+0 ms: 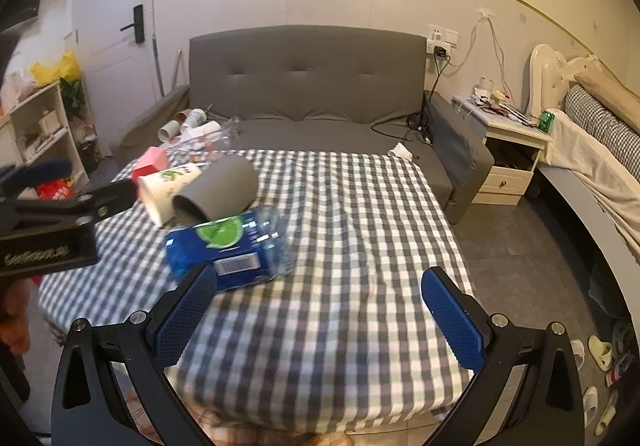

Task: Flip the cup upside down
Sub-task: 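Grasp the gray cup with the left gripper and lift it, then carry the gray cup with the left gripper toward the right gripper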

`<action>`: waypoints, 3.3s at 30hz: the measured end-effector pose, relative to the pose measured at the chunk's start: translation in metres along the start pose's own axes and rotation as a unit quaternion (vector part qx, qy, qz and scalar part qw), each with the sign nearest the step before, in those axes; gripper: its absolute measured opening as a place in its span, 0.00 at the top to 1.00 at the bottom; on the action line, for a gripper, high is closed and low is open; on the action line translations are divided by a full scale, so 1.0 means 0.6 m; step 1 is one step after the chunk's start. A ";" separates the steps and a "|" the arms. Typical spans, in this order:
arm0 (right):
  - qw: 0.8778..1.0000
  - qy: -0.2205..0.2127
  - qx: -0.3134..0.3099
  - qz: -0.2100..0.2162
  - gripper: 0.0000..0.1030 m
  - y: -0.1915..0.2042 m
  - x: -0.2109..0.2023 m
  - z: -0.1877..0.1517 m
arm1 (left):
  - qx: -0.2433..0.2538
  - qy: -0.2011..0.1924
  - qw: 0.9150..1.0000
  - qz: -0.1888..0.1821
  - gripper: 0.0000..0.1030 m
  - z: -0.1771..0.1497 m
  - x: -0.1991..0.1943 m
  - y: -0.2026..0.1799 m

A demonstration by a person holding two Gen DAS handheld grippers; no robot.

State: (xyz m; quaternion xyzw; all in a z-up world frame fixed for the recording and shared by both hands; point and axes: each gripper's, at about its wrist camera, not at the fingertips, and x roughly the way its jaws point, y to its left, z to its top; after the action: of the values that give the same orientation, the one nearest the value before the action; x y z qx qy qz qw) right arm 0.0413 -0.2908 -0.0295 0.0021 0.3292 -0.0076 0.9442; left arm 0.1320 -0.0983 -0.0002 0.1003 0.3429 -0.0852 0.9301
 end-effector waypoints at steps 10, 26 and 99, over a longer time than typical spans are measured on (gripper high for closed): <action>0.999 0.036 0.026 -0.015 0.00 -0.049 0.101 0.018 | 0.019 0.092 0.994 -0.047 0.11 0.054 0.163 -0.025; 0.997 0.047 0.058 -0.019 0.00 -0.076 0.146 0.020 | 0.029 0.152 0.987 -0.046 0.26 0.069 0.252 -0.024; 0.999 0.036 -0.028 0.005 0.00 0.090 0.007 0.015 | -0.044 0.151 0.987 -0.018 0.17 -0.106 0.071 0.086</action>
State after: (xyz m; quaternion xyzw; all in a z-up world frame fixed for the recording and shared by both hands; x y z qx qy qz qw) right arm 0.0511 -0.2370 -0.0252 -0.0222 0.3627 0.0065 0.9316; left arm 0.1363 -0.0369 -0.0688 0.0650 0.4846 -0.0709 0.8694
